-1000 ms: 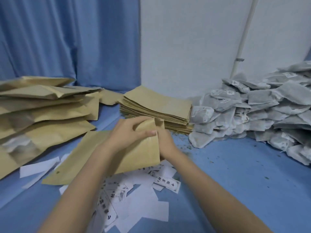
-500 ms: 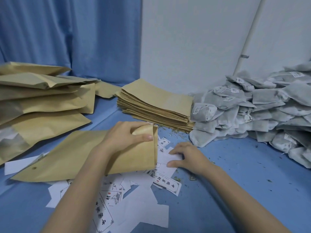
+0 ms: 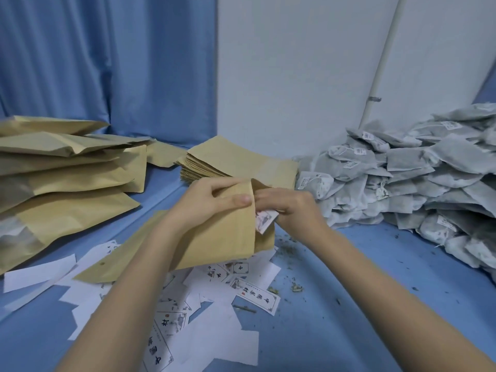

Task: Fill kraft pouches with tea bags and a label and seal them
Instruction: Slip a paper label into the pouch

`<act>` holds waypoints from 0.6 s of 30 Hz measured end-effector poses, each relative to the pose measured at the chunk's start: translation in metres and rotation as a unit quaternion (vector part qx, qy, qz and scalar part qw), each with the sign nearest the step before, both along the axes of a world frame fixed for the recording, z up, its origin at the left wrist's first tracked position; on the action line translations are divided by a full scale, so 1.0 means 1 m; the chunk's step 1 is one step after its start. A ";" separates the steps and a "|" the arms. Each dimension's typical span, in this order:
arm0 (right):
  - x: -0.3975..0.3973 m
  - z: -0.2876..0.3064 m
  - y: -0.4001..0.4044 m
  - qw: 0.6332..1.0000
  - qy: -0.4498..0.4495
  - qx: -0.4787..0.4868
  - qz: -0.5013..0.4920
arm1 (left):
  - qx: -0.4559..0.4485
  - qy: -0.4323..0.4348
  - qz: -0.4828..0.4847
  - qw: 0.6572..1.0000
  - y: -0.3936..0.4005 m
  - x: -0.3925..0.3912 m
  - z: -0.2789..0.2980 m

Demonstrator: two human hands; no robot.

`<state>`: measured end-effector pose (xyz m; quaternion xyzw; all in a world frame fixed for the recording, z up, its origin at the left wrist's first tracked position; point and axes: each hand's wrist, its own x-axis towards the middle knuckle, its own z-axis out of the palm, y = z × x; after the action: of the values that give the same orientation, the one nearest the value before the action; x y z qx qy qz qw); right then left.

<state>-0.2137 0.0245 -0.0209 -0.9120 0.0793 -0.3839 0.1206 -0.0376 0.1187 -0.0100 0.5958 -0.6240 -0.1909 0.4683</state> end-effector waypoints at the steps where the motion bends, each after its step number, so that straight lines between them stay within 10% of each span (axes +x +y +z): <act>1: 0.000 0.008 0.001 0.999 0.024 -0.043 -0.003 | -0.008 0.012 -0.020 1.000 0.000 -0.003 0.005; 7: 0.000 0.046 0.017 0.936 0.262 -0.203 -0.120 | -0.060 0.075 -0.115 0.989 -0.007 -0.032 0.032; 18: -0.063 0.131 0.020 0.928 0.335 0.082 -0.139 | -0.090 0.064 -0.105 0.988 -0.021 -0.086 0.089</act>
<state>-0.2769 0.0440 0.1105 -0.9543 0.2725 -0.0606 0.1068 -0.1236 0.0978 0.0789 0.4695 -0.6662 -0.2197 0.5361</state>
